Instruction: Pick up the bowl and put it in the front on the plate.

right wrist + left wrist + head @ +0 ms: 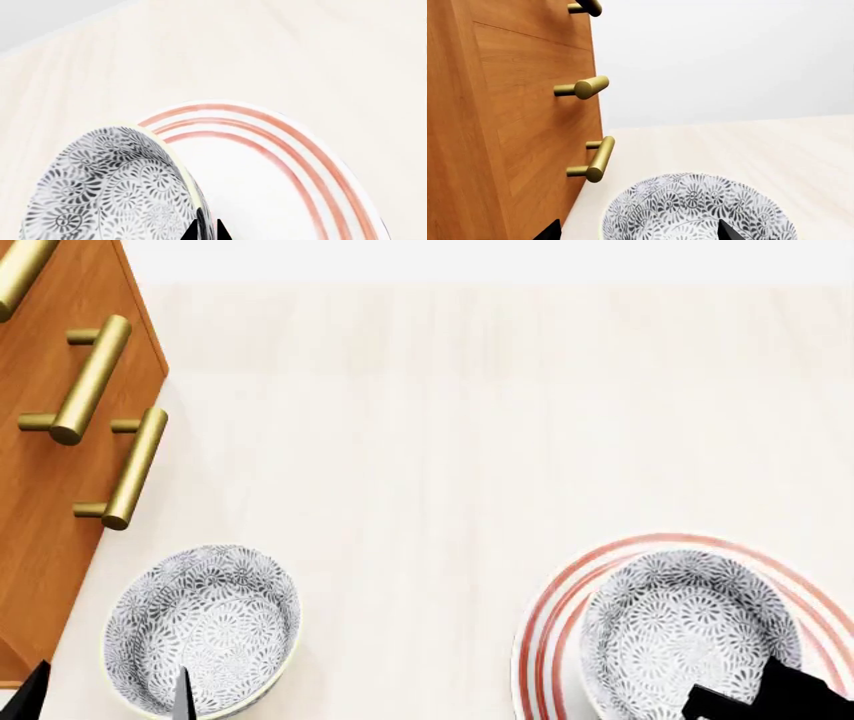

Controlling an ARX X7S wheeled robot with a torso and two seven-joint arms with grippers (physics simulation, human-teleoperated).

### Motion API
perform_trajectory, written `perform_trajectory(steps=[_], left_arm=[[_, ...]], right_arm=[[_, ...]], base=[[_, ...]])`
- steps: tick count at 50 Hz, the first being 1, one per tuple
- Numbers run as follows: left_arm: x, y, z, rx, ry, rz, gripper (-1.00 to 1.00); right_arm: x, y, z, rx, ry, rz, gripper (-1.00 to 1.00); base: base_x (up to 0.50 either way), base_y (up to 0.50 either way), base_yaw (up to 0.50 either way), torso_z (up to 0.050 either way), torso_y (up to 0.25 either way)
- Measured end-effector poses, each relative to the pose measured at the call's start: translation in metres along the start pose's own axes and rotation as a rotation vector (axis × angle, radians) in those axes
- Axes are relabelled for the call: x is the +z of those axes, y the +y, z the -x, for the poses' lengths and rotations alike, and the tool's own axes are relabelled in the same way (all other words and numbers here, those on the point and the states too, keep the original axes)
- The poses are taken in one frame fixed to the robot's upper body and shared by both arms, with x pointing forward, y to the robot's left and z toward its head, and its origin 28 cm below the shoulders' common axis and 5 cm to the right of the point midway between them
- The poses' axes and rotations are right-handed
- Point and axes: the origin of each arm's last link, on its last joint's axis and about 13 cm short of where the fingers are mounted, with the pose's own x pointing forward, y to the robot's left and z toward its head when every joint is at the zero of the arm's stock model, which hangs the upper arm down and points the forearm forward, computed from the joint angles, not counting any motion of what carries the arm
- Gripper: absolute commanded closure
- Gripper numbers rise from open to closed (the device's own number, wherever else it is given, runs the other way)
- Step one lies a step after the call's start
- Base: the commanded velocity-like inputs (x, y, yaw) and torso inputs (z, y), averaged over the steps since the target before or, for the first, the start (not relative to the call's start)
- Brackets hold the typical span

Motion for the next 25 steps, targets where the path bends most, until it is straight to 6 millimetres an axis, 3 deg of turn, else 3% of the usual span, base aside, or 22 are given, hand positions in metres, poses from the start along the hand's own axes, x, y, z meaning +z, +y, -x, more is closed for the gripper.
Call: perform_trajectory(steps=[25], left_arm=[[-0.0002, 0.0001, -0.0004, 0.002, 0.006, 0.002, -1.0]], right_arm=[[-0.0025, -0.0016, -0.0084, -0.019, -0.002, -0.011, 1.0]], base=[[0.0, 0.0, 0.0, 0.0, 0.0]])
